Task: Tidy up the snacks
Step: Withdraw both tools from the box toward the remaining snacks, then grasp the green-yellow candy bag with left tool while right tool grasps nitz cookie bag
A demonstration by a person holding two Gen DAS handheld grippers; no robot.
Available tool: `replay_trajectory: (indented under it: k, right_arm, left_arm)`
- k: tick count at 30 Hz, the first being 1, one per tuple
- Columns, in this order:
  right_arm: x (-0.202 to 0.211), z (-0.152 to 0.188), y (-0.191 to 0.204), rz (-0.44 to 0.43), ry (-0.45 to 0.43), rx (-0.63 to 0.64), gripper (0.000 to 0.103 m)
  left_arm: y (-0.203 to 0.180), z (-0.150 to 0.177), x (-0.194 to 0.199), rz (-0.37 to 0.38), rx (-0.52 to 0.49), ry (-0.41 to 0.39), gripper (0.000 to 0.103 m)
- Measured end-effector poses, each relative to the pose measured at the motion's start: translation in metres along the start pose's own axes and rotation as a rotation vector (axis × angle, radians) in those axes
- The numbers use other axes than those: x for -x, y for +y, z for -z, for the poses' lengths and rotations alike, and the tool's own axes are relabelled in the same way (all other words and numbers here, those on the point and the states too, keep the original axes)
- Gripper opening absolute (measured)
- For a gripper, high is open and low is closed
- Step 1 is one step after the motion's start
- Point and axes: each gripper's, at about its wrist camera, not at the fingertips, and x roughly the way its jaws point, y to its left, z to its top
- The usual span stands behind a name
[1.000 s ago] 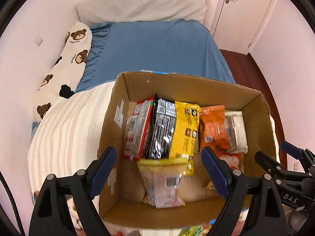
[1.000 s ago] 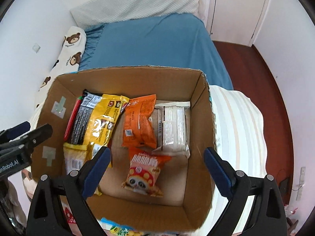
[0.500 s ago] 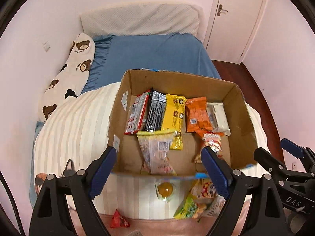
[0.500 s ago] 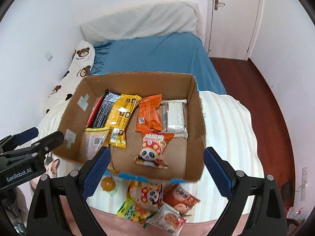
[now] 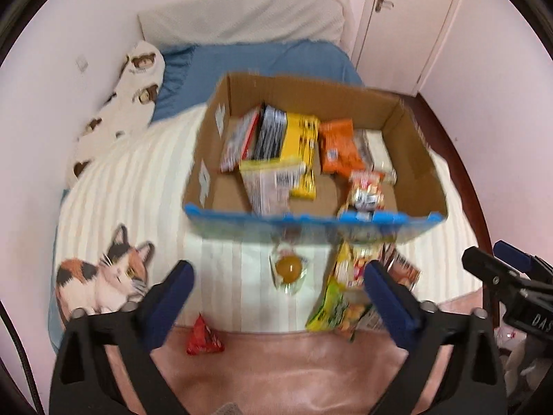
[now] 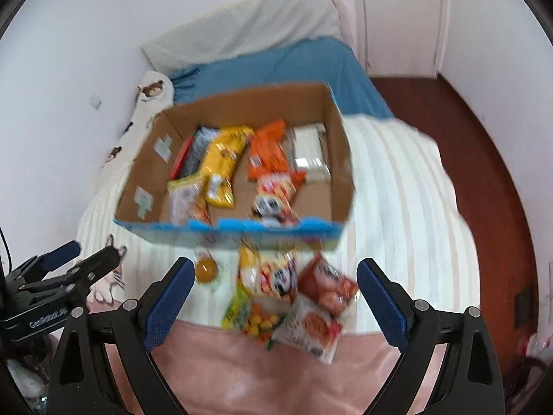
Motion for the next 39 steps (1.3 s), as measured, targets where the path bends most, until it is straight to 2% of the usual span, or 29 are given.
replay_trajectory:
  k: [4, 8, 10, 11, 12, 15, 18, 20, 22, 24, 25, 26, 28, 29, 31, 36, 39]
  right_arm:
    - [-0.049, 0.02, -0.029, 0.009, 0.115, -0.064, 0.097]
    - [-0.104, 0.044, -0.06, -0.032, 0.22, -0.145, 0.096]
    - [-0.126, 0.055, -0.071, -0.044, 0.252, -0.172, 0.083]
    - [-0.134, 0.06, -0.074, -0.05, 0.267, -0.178, 0.072]
    - [-0.144, 0.066, -0.078, -0.053, 0.285, -0.185, 0.066]
    - [-0.158, 0.083, -0.082, -0.045, 0.328, -0.182, 0.06]
    - [-0.16, 0.102, -0.083, -0.081, 0.394, -0.174, 0.059]
    - [-0.155, 0.109, -0.084, -0.099, 0.409, -0.158, 0.06]
    - [-0.148, 0.113, -0.089, -0.077, 0.411, -0.136, 0.06]
    - [-0.141, 0.111, -0.092, -0.051, 0.399, -0.09, 0.069]
    - [-0.139, 0.109, -0.092, -0.039, 0.395, -0.072, 0.071]
    - [-0.134, 0.106, -0.091, -0.018, 0.382, -0.029, 0.072]
    - [-0.129, 0.099, -0.081, 0.003, 0.366, 0.061, 0.076]
    - [-0.126, 0.095, -0.071, 0.027, 0.351, 0.142, 0.08]
    - [-0.125, 0.093, -0.055, 0.05, 0.34, 0.261, 0.083]
    - [-0.138, 0.101, -0.009, 0.126, 0.329, 0.615, 0.083]
    - [-0.153, 0.115, 0.013, 0.147, 0.35, 0.8, 0.083]
  left_arm:
    - [0.0, 0.02, -0.038, 0.003, 0.019, 0.099, 0.102]
    - [-0.004, 0.044, -0.084, 0.008, 0.07, 0.221, 0.102]
    - [-0.006, 0.056, -0.102, 0.021, 0.102, 0.278, 0.102]
    - [-0.008, 0.063, -0.112, 0.029, 0.125, 0.31, 0.102]
    - [-0.01, 0.068, -0.12, 0.039, 0.153, 0.34, 0.102]
    - [-0.012, 0.084, -0.145, 0.117, 0.281, 0.442, 0.102]
    - [-0.017, 0.093, -0.172, 0.232, 0.435, 0.539, 0.102]
    - [-0.02, 0.094, -0.184, 0.277, 0.514, 0.571, 0.101]
    - [-0.023, 0.094, -0.197, 0.315, 0.599, 0.596, 0.101]
    - [-0.027, 0.096, -0.207, 0.342, 0.665, 0.609, 0.101]
    - [-0.029, 0.097, -0.211, 0.331, 0.68, 0.609, 0.097]
    - [-0.03, 0.098, -0.213, 0.316, 0.68, 0.606, 0.095]
    - [-0.032, 0.099, -0.212, 0.279, 0.646, 0.589, 0.081]
    - [-0.035, 0.101, -0.212, 0.268, 0.615, 0.581, 0.078]
    - [-0.039, 0.102, -0.209, 0.255, 0.528, 0.574, 0.063]
    - [-0.046, 0.108, -0.191, 0.155, 0.278, 0.544, 0.063]
    - [-0.048, 0.117, -0.181, 0.067, 0.128, 0.523, 0.063]
